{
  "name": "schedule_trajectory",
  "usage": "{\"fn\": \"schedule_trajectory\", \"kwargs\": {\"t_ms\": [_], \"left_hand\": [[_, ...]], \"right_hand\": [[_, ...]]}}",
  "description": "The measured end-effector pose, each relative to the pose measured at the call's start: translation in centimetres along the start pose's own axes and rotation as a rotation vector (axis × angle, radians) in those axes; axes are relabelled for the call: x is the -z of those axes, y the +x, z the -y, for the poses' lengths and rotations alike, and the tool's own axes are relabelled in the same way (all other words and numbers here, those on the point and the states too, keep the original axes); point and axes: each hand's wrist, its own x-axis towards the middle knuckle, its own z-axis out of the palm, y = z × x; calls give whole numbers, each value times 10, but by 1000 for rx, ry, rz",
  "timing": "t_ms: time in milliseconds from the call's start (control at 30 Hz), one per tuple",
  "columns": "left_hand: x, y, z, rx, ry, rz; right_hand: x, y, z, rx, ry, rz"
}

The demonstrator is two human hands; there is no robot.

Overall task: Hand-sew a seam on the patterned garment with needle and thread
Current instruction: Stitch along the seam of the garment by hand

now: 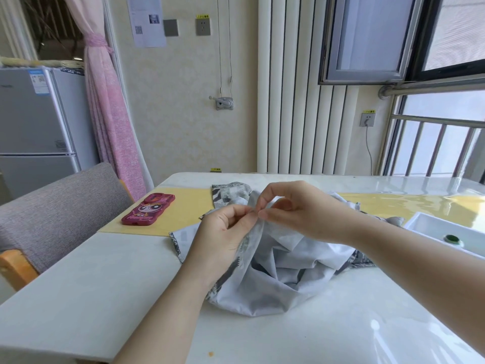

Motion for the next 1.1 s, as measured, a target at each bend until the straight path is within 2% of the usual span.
{"fn": "schedule_trajectory", "kwargs": {"t_ms": [233, 300, 333, 367, 433, 467, 533, 600, 700, 800, 900, 933, 1033, 1100], "left_hand": [[2, 6, 3, 87, 79, -68], [5, 11, 5, 125, 134, -126], [6, 14, 5, 137, 159, -152], [8, 18, 6, 144, 189, -176], [10, 25, 7, 143, 262, -209], [11, 28, 8, 142, 298, -220], [14, 35, 9, 147, 344, -246], [17, 40, 9, 149, 371, -279], [22, 45, 8, 133, 423, -306], [29, 48, 7, 120, 454, -315], [34, 49, 7, 118, 473, -331], [36, 50, 7, 122, 477, -340], [37, 50, 8, 138, 496, -359], [37, 49, 9, 152, 513, -365]], "right_hand": [[0, 2, 1, -1, -7, -284], [7, 3, 9, -46, 178, -423], [11, 4, 12, -79, 371, -455], [16, 4, 15, -112, 627, -438], [22, 3, 22, -186, 1111, -293], [23, 0, 25, -241, 1252, -204], [20, -3, 24, -374, 1328, 9], [16, -9, 19, -490, 1229, 184], [14, -18, 3, -614, 980, 252], [17, -27, -13, -686, 591, 295], [20, -35, -22, -679, 128, 421], [22, -36, -22, -671, 42, 467], [32, -39, -12, -613, 55, 556], [37, -39, 2, -482, 92, 508]]}}
